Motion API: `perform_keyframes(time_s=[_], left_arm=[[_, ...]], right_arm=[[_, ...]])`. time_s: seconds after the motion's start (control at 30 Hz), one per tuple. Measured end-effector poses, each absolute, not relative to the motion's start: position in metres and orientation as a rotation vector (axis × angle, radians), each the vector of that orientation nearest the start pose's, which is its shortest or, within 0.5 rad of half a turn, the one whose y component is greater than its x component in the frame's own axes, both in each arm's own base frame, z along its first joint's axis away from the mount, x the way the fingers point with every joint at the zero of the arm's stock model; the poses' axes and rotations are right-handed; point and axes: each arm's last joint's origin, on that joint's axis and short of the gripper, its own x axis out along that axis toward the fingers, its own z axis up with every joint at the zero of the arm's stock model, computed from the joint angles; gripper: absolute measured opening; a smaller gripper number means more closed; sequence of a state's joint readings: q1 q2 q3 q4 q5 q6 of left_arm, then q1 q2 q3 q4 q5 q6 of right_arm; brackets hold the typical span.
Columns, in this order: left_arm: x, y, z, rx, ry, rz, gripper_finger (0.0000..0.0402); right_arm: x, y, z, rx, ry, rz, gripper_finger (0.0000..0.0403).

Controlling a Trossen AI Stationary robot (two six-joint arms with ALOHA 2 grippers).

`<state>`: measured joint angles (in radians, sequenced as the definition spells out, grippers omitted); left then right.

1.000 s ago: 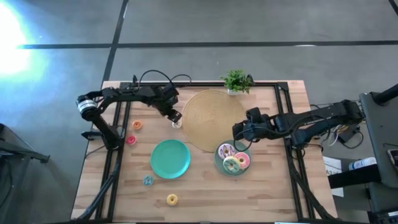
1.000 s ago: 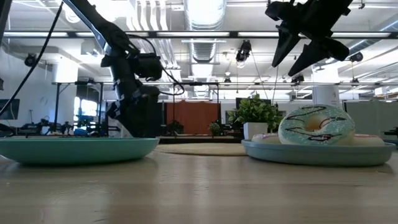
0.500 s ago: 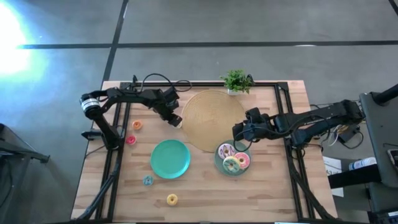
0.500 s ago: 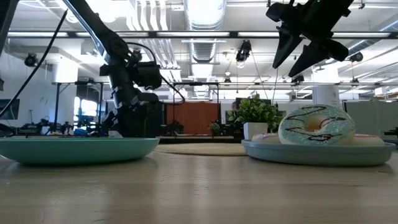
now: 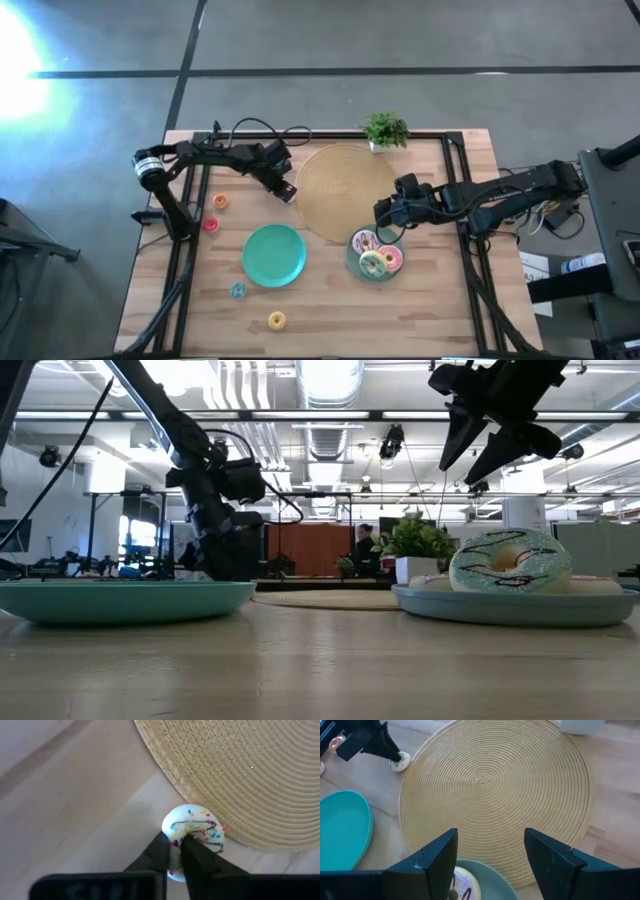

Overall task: Pick & Place donuts
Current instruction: Put the small white donut on the blue plate

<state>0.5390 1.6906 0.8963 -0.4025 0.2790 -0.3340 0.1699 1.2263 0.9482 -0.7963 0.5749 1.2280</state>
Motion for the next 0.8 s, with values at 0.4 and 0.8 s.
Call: perform_keyframes(time_s=[0.4,0.8], left_arm=[[0.252,0.056,0.203,-0.489,1.110,0.246,0.0001],[0.234,-0.024,0.169,-0.520,1.128,0.535,0.0003]], right_arm=[[0.226,0.023,0.261,0.680,0.643,-0.875,0.0219],[0.226,0.023,0.261,0.646,0.657,-0.858,0.0219]])
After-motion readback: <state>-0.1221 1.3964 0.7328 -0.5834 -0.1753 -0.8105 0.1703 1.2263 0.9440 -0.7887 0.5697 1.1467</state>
